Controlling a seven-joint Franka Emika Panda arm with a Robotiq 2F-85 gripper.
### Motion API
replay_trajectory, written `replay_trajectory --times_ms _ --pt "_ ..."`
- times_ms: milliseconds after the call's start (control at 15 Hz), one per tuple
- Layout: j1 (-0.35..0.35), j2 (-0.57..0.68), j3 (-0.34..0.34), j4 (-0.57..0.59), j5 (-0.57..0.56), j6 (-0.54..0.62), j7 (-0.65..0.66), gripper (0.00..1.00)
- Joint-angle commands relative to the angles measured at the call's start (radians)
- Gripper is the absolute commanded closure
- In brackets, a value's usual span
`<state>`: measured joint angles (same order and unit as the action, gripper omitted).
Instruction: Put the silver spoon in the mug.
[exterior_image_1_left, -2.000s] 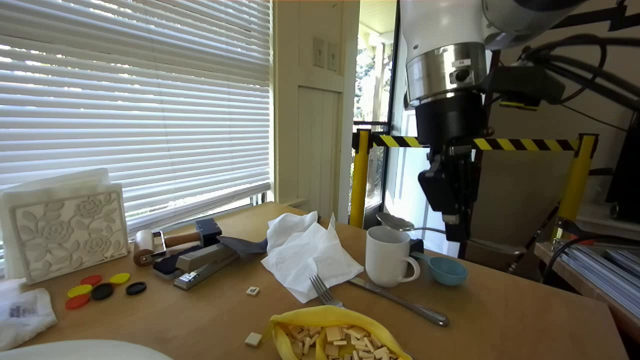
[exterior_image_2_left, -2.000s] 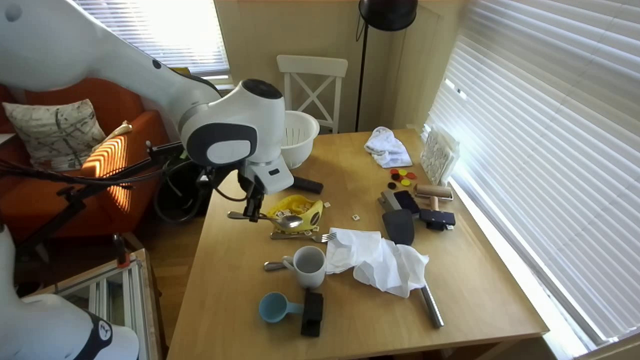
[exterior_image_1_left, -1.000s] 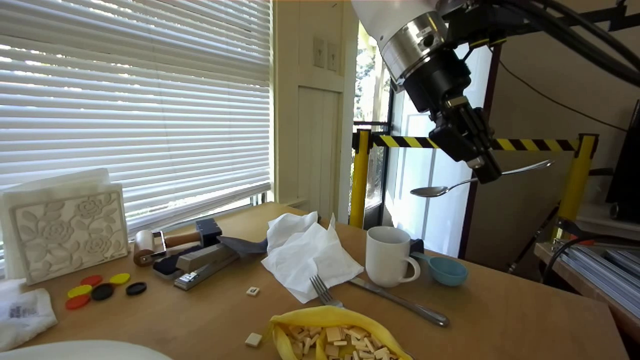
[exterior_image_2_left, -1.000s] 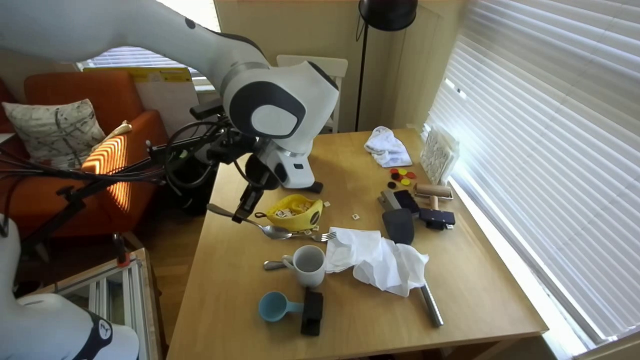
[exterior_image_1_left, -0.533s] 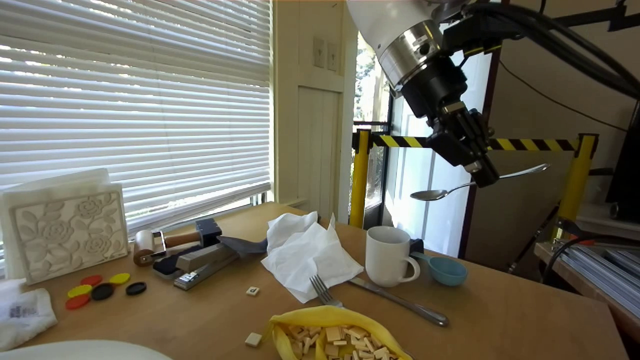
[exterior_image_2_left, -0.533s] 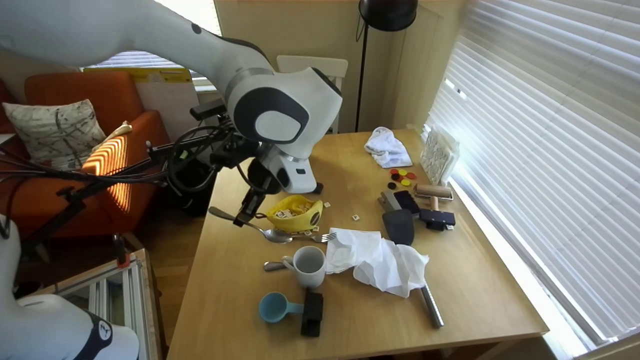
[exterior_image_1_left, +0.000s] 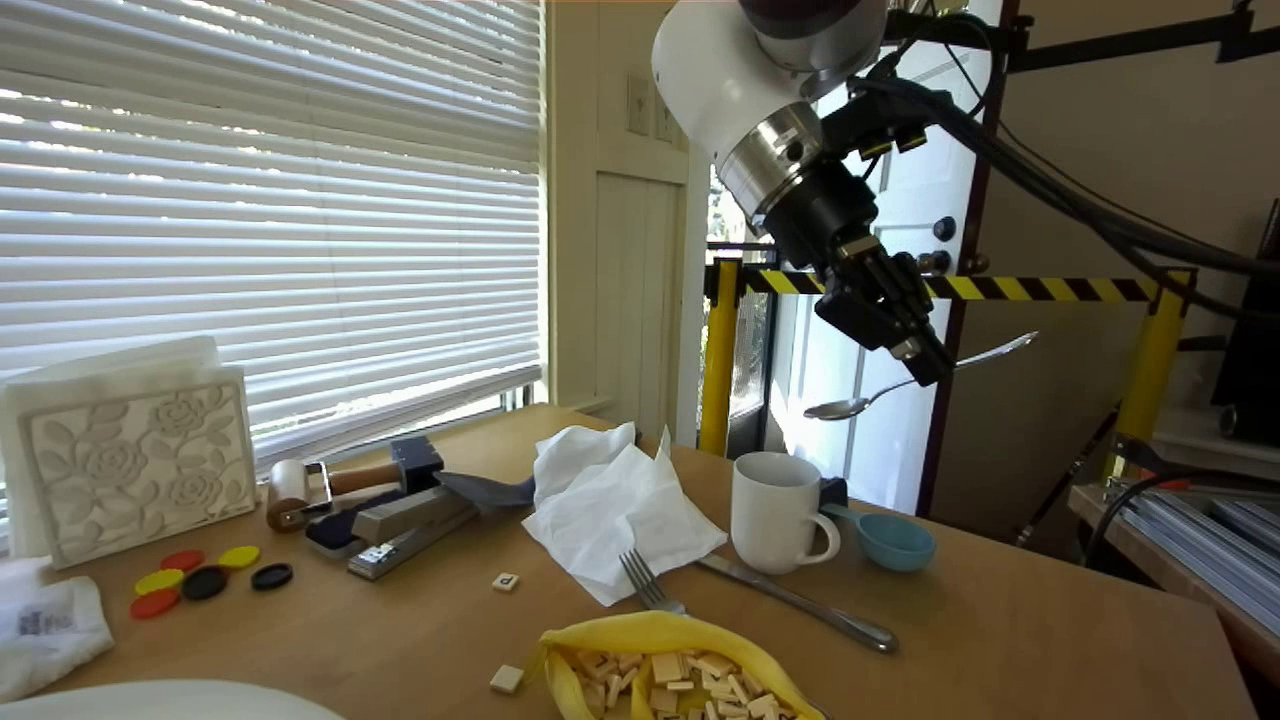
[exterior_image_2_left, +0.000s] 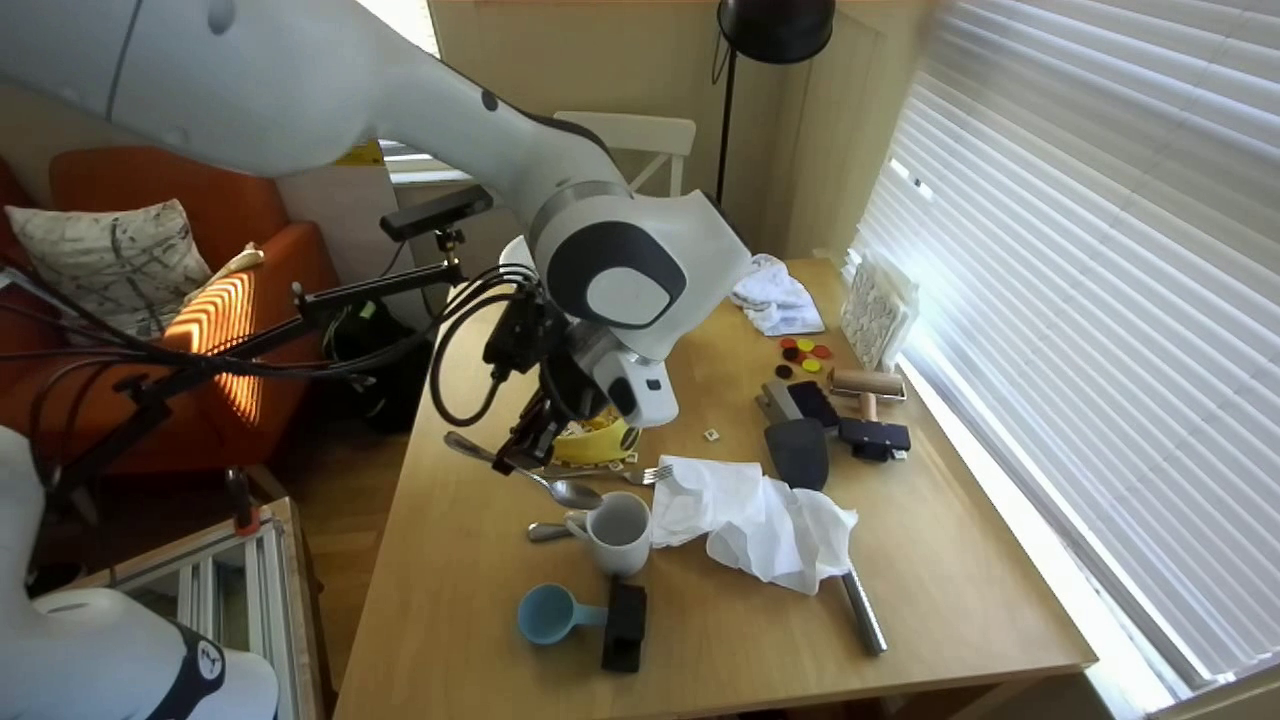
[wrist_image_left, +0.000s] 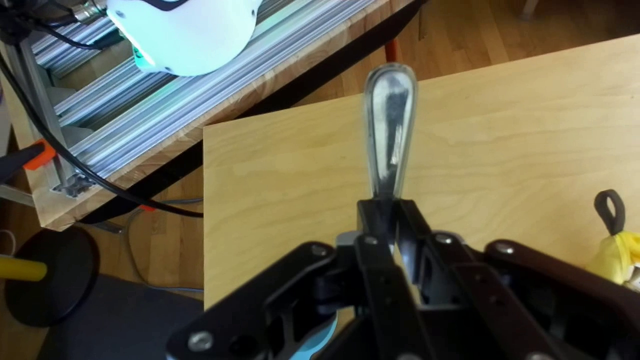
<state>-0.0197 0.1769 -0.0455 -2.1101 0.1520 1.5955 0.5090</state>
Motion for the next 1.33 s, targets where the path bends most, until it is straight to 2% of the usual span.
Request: replay_trajectory --times_ms 0,333,1267 --pt "-0.013 0.102 -0.010 0.127 0.033 -0.123 -0.074 0.97" --pt "-0.019 0.215 -0.022 0.246 0.058 -0.247 -0.111 0.97" --pt "-0.080 0.498 -0.049 0.522 0.146 -0.355 -0.156 0.97"
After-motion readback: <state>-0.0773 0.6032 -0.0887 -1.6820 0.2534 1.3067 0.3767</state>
